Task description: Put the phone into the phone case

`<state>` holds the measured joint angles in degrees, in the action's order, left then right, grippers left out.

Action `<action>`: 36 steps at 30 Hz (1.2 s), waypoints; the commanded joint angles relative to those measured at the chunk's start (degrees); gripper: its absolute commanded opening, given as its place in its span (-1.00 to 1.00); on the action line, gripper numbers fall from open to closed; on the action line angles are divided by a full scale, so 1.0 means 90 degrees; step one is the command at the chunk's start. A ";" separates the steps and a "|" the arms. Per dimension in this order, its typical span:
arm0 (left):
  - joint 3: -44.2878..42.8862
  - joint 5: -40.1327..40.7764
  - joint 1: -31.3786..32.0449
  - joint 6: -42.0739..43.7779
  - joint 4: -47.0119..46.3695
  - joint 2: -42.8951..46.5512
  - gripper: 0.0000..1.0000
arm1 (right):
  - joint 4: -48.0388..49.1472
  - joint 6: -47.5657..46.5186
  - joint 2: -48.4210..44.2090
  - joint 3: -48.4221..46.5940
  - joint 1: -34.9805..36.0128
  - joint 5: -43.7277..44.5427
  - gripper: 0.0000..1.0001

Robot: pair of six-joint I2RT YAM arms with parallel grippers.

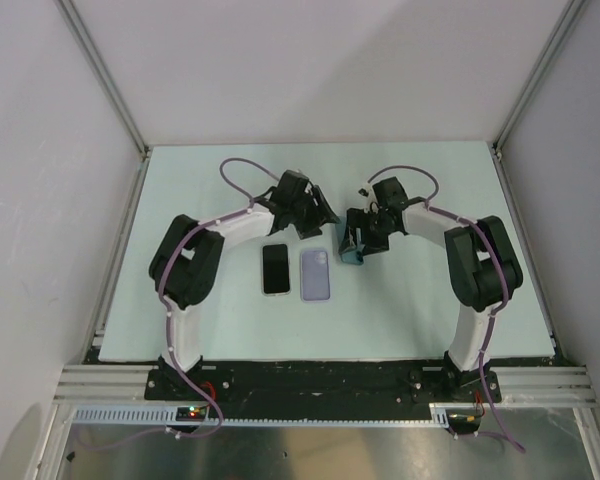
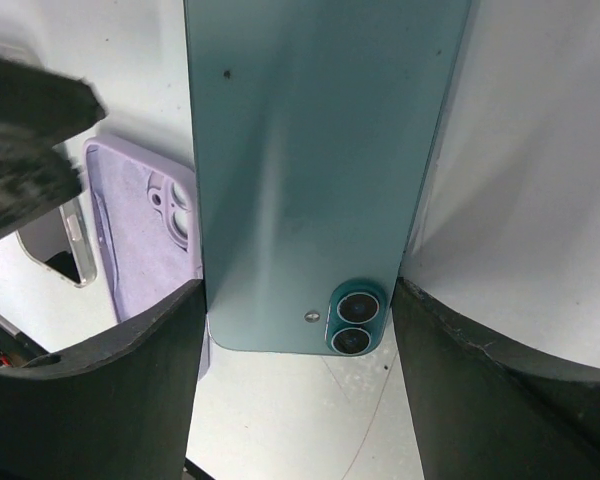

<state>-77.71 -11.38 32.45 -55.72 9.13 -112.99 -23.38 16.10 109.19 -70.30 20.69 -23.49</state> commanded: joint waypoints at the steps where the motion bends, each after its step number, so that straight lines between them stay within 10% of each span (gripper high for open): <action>1: -0.0500 -0.0229 0.0001 -0.0239 -0.0250 -0.0366 0.34 | 0.0050 0.0073 -0.0050 0.0290 0.0126 -0.0229 -0.20; 14: -0.1174 -0.0259 0.0044 -0.0434 -0.0309 -0.1251 0.19 | 0.0156 0.0001 -0.0090 0.0388 0.0132 -0.0342 -0.20; 23: -0.1476 -0.0380 0.0192 -0.0650 -0.0305 -0.1615 -0.44 | 0.0407 -0.0008 -0.0221 0.0485 0.0302 0.0026 -0.12; 28: -0.1442 -0.0394 0.0208 -0.0700 -0.0311 -0.1521 -0.94 | 0.0455 -0.0032 -0.0414 0.0513 0.0419 0.0579 0.33; 36: -0.1401 -0.0496 0.0105 -0.0727 -0.0021 -0.0857 -1.00 | 0.1601 -0.0335 -0.1657 0.1392 0.0983 0.2034 0.84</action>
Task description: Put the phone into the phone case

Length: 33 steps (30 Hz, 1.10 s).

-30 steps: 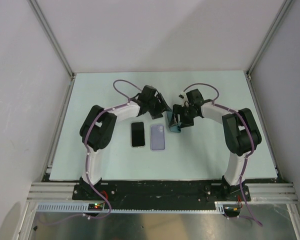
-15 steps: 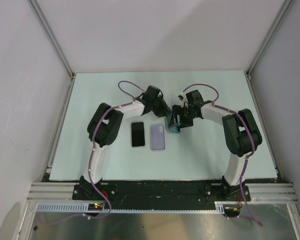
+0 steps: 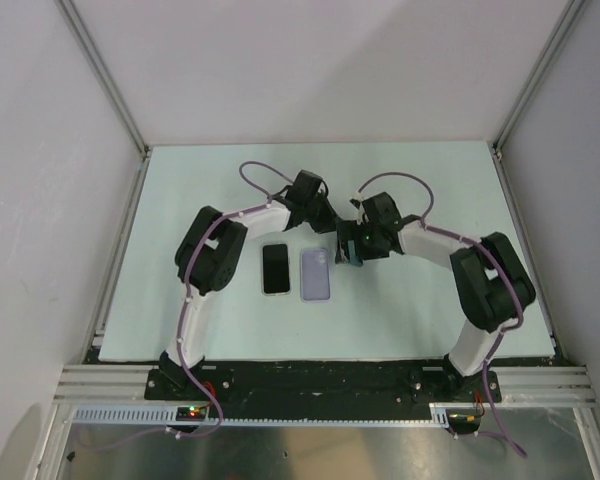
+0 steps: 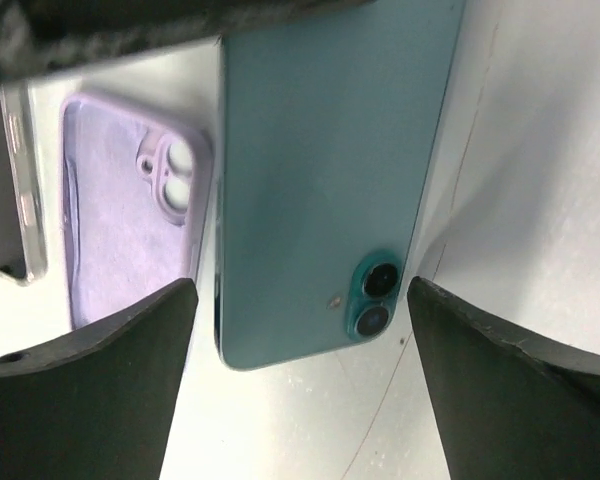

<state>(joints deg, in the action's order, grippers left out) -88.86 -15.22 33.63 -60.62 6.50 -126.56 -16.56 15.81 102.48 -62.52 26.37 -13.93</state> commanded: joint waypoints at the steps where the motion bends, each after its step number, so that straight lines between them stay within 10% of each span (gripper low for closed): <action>1: -0.0159 -0.0116 -0.0050 -0.0186 0.0345 0.0746 -1.00 | 0.1107 -0.0400 -0.1188 0.0724 0.0493 0.1260 0.86; 16: 0.1254 -0.0857 -0.0475 -0.0555 0.0736 0.2630 -1.00 | 0.4308 -0.2745 -0.2143 0.2311 0.2976 0.5423 0.57; 24: 0.1970 -0.1075 -0.0566 -0.0552 0.0724 0.3141 -1.00 | 0.5369 -0.3824 -0.1846 0.2307 0.3474 0.6255 0.03; 30: 0.2118 -0.1230 -0.0628 -0.0483 0.0709 0.3394 -1.00 | 0.5814 -0.4360 -0.1642 0.2299 0.3773 0.6565 -0.82; 33: 0.2145 -0.1302 -0.0630 -0.0394 0.0697 0.3530 -0.68 | 0.6000 -0.4547 -0.1693 0.2301 0.3862 0.6727 -0.98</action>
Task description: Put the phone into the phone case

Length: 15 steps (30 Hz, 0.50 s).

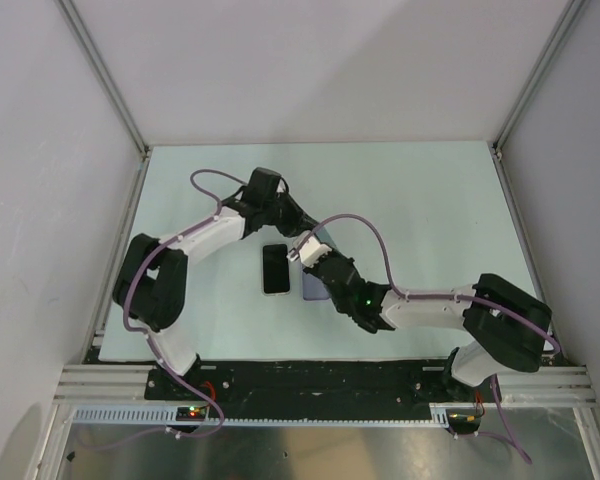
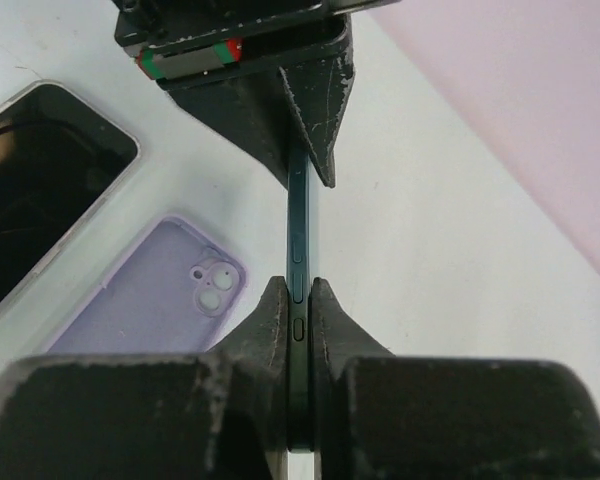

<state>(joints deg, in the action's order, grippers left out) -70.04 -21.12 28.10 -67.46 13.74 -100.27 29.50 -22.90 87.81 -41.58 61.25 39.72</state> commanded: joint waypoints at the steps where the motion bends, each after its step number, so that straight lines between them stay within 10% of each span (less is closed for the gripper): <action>1: 0.0070 -0.0649 -0.0016 0.0416 -0.0109 0.0684 -0.44 | 0.0912 -0.0296 -0.0110 -0.0032 -0.0002 0.0788 -0.99; 7: 0.0225 -0.0186 -0.0042 0.1056 -0.0091 0.1370 0.41 | -0.0125 -0.0188 -0.0623 -0.0439 -0.0002 0.0664 -1.00; 11: 0.0013 0.0372 -0.0111 0.2188 0.0228 0.1815 0.55 | -0.2208 0.0731 -0.1309 -0.0936 -0.0386 -0.0394 -1.00; 15: -0.0692 -0.0314 -0.0288 0.4149 0.0475 0.1790 0.55 | -0.4194 0.1909 -0.2147 -0.1484 -0.1694 -0.3486 -1.00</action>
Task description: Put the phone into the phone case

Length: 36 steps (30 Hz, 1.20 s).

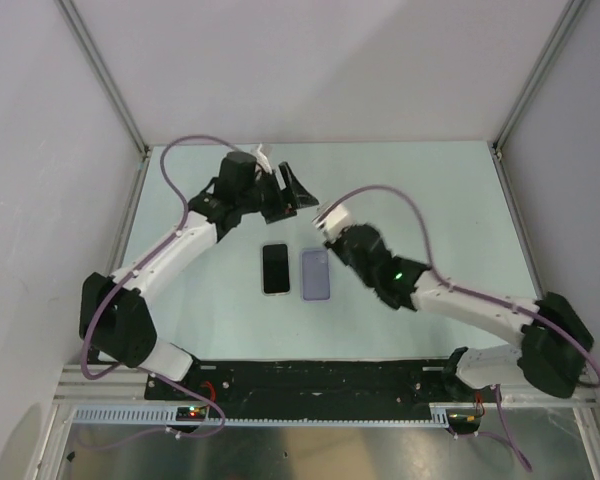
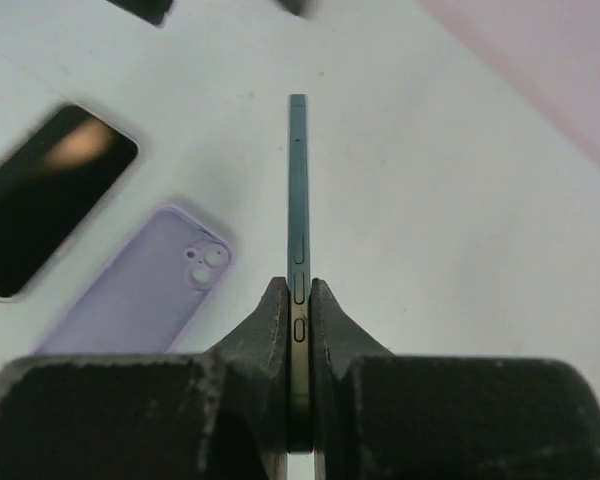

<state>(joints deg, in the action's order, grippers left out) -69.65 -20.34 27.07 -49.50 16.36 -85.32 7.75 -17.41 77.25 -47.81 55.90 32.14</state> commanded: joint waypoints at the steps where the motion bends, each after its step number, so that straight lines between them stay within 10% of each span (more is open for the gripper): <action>1: -0.0922 -0.0736 -0.0189 0.2806 0.0286 0.0058 0.55 | -0.2076 0.1461 -0.1078 -0.0913 -0.1526 -0.3669 -1.00; 12: -0.1918 -0.2629 -0.0201 0.5649 0.2328 -0.0308 0.38 | -0.3492 0.1527 -0.0445 -0.1988 -0.3255 -0.9221 -1.00; 36: -0.0557 -0.3729 0.0457 0.6233 0.2879 0.0246 0.11 | -0.4746 0.0179 0.1215 -0.3002 -0.3155 -1.0972 -1.00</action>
<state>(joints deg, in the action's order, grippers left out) -75.64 -49.71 30.92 5.13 41.95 -85.69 -34.26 -13.78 87.96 -71.07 27.53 -62.35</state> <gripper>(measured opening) 0.572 0.088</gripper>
